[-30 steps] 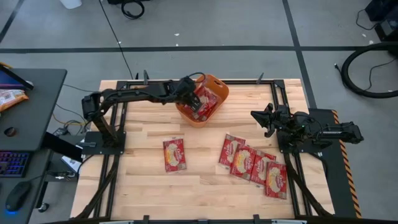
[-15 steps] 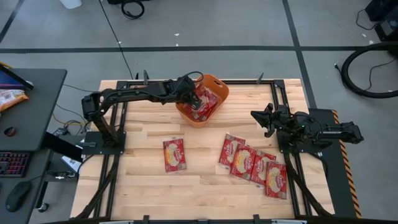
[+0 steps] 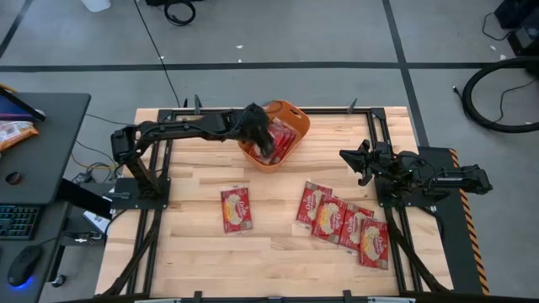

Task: Sort popcorn bags into baskets
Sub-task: Put the red popcorn bag into the orange bin

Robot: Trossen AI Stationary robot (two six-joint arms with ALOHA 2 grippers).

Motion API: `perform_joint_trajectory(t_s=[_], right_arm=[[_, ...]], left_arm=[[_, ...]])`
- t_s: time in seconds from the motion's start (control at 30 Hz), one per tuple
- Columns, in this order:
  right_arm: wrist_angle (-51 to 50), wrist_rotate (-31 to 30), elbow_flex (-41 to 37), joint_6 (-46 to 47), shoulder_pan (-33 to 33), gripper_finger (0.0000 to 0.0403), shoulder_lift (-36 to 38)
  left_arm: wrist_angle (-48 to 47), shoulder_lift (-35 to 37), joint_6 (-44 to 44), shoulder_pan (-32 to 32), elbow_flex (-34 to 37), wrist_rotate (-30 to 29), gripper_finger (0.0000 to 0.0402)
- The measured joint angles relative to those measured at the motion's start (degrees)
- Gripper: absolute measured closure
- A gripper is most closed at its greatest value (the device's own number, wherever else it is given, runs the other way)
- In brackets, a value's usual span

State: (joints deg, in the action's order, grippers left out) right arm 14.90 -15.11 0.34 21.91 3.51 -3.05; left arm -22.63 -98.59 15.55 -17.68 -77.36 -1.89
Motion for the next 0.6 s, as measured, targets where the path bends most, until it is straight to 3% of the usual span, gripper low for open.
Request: perform_joint_trajectory(t_s=[0.1, 0.27, 0.6], right_arm=[[0.00, 0.00, 0.02, 0.00, 0.00, 0.0355, 0.00], [0.00, 0.00, 0.00, 0.01, -0.02, 0.0355, 0.00], [0.00, 0.00, 0.02, 0.00, -0.02, 0.0355, 0.00]], left_arm=[[2.43, 0.00, -9.52, 2.72, 0.00, 9.98, 0.0381], [1.61, -0.02, -23.90, 8.61, 0.00, 12.36, 0.0381], [-9.65, -0.04, -43.26, 22.59, 0.00, -1.07, 0.0357]])
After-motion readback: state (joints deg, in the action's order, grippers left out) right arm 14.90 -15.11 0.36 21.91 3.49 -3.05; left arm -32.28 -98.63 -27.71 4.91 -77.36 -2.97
